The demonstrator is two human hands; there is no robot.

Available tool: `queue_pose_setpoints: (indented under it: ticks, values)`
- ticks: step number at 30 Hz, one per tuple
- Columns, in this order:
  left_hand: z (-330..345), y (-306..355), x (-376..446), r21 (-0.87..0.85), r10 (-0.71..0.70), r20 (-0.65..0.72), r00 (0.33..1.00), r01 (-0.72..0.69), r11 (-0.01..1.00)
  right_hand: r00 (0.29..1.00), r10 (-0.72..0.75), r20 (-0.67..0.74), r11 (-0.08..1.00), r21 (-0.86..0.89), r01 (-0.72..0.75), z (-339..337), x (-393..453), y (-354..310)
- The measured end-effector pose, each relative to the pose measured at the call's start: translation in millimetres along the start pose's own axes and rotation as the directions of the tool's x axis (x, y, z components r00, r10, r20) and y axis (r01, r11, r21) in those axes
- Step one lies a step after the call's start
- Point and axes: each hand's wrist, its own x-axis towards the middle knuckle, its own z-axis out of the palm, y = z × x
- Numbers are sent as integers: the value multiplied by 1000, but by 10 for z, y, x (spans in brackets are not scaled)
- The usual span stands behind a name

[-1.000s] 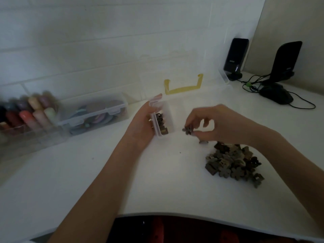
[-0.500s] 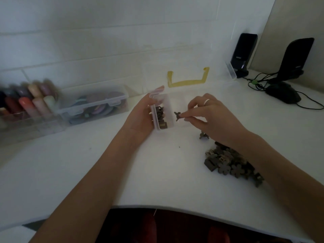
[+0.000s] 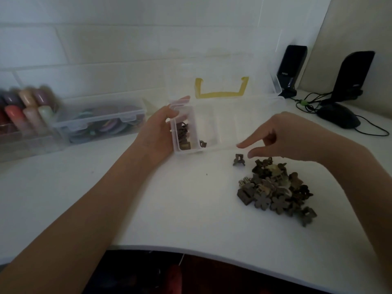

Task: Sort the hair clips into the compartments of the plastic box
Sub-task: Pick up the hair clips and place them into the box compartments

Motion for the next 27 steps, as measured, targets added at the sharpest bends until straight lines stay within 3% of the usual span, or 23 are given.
queue_pose_setpoints:
  ticks: [5, 11, 21, 24, 27]
  values:
    - [1, 3, -29, 31, 7, 22, 1000, -8, 1000, 991, -88, -99, 991, -114, 77, -16, -4, -115]
    - [-21, 3, -22, 28, -2, 17, 1000, 2, 1000, 998, -19, 59, 950, -311, 37, 9, -42, -235]
    - [13, 11, -61, 38, -4, 10, 1000, 3, 999, 997, -12, 80, 929, -368, 41, 154, 51, -223]
    - [20, 16, -68, 24, -5, 9, 1000, 5, 1000, 994, -104, 21, 983, -150, 106, 174, 51, -224]
    - [33, 6, -65, 33, 4, 7, 1000, -4, 999, 951, -189, -243, 963, 141, 228, 209, 81, -270]
